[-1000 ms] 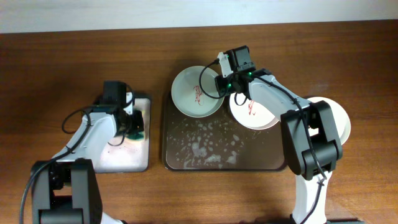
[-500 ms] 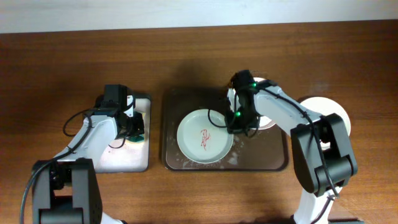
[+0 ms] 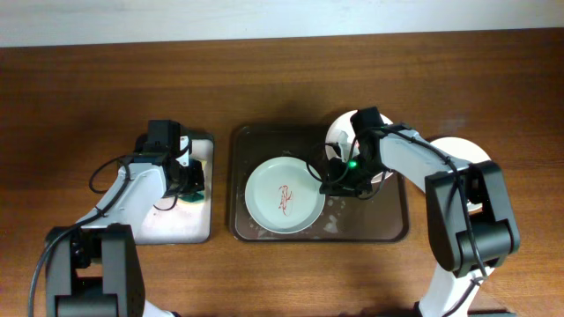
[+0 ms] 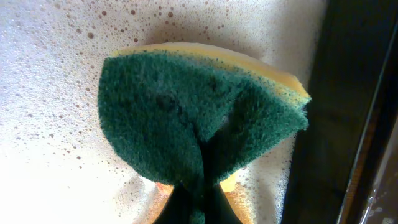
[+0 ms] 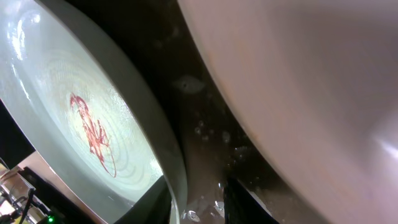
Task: Clean dirty plates on tray and stack at the side
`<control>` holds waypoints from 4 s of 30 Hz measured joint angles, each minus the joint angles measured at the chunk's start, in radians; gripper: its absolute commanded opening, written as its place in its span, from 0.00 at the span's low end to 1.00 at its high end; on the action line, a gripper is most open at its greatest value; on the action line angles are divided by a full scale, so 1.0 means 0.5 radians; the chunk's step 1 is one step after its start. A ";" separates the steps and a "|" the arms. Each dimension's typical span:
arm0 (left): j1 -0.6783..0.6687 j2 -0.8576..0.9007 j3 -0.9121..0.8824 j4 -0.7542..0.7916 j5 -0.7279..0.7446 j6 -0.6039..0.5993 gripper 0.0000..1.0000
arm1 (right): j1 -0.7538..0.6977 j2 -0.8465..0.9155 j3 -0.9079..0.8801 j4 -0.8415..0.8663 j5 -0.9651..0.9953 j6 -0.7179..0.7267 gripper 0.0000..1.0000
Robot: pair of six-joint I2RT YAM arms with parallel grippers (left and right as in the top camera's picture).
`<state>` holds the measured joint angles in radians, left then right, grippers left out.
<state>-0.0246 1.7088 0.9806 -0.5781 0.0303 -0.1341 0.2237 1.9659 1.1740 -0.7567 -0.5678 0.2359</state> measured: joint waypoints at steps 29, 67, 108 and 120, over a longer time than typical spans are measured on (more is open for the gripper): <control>-0.078 -0.464 -0.349 0.084 -0.072 -0.226 0.00 | -0.003 -0.017 -0.032 0.027 -0.021 0.001 0.31; -0.832 -0.403 -0.156 0.478 0.363 -0.541 0.00 | -0.003 -0.017 -0.034 0.012 -0.028 0.001 0.31; -1.026 0.080 -0.053 0.484 0.005 -0.815 0.00 | 0.010 -0.052 -0.027 -0.170 0.146 0.211 0.35; -0.587 -0.333 0.130 -0.169 -0.168 -0.545 0.00 | 0.011 -0.072 -0.027 -0.117 0.148 0.239 0.49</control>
<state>-0.3180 1.5425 1.0454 -0.6628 -0.0536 -0.4065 0.2295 1.9301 1.1606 -0.8150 -0.4938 0.3553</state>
